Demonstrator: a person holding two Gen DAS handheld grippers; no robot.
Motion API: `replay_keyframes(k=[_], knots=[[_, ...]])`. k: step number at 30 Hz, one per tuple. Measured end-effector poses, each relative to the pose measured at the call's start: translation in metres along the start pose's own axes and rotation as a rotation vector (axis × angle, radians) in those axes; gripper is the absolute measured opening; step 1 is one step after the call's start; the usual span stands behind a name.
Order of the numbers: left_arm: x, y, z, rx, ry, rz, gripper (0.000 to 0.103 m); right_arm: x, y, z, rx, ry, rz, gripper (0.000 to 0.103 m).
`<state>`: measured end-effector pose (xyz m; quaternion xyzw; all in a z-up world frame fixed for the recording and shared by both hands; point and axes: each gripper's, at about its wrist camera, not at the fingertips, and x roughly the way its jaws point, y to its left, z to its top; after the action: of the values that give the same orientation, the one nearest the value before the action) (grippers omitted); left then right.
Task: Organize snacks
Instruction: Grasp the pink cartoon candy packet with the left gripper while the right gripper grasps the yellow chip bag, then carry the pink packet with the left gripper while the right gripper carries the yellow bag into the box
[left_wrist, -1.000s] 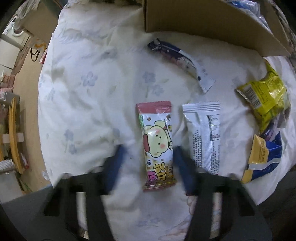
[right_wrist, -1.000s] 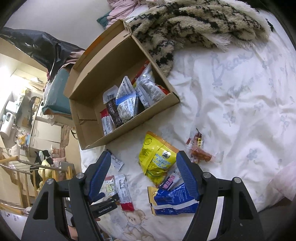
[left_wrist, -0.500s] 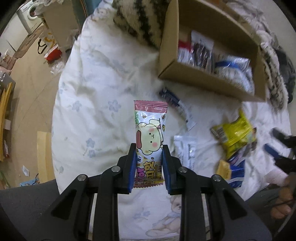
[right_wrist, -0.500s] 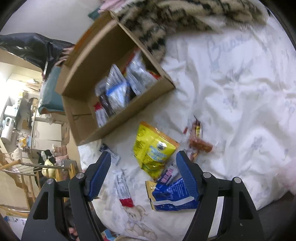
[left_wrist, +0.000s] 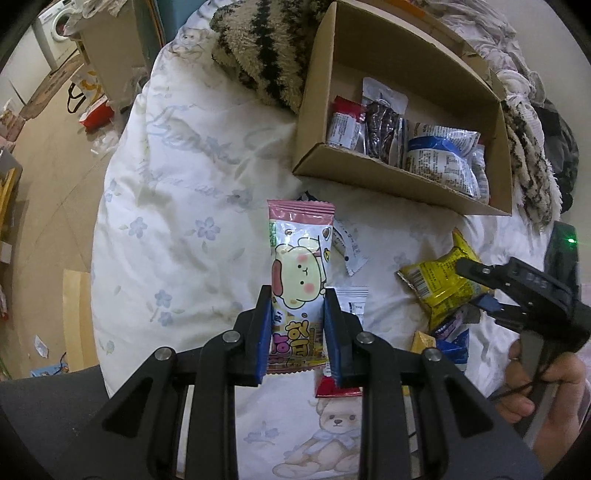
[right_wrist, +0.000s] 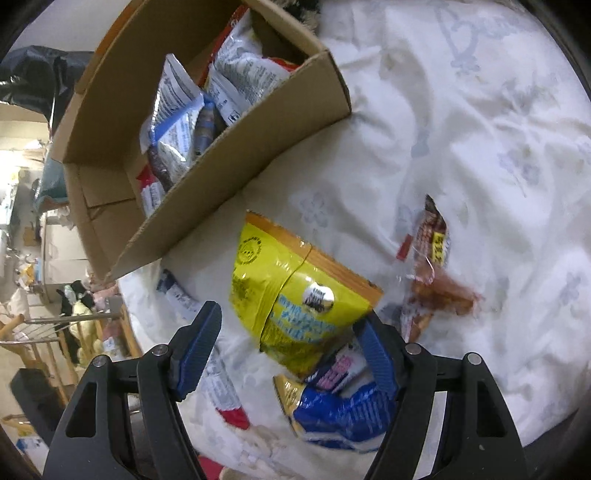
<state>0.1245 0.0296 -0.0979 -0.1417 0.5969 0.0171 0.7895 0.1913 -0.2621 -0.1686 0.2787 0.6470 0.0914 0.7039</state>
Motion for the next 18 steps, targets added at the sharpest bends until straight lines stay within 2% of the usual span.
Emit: replay_keyframes(k=[4,6,7,8,13,18], knots=[[0.001,-0.005,0.001,0.017,-0.008,0.003,0.022,0.011,0.007,0.001,-0.046,0.004,0.003,0.074],[0.001,-0.006,0.001,0.018,-0.005,-0.001,0.022,0.011,0.013,-0.001,-0.088,-0.013,-0.006,0.064],[0.001,-0.006,0.001,0.018,-0.004,-0.004,0.022,0.01,0.016,-0.001,-0.109,-0.017,0.004,0.051],[0.001,-0.006,0.001,0.018,-0.006,-0.005,0.022,0.007,0.021,-0.002,-0.131,-0.022,0.014,0.046],[-0.001,-0.004,0.002,0.007,-0.015,-0.004,0.022,-0.006,0.039,-0.01,-0.237,-0.052,0.055,0.028],[-0.001,0.0,0.002,-0.003,-0.02,0.006,0.022,-0.02,0.052,-0.025,-0.306,-0.067,0.095,0.025]])
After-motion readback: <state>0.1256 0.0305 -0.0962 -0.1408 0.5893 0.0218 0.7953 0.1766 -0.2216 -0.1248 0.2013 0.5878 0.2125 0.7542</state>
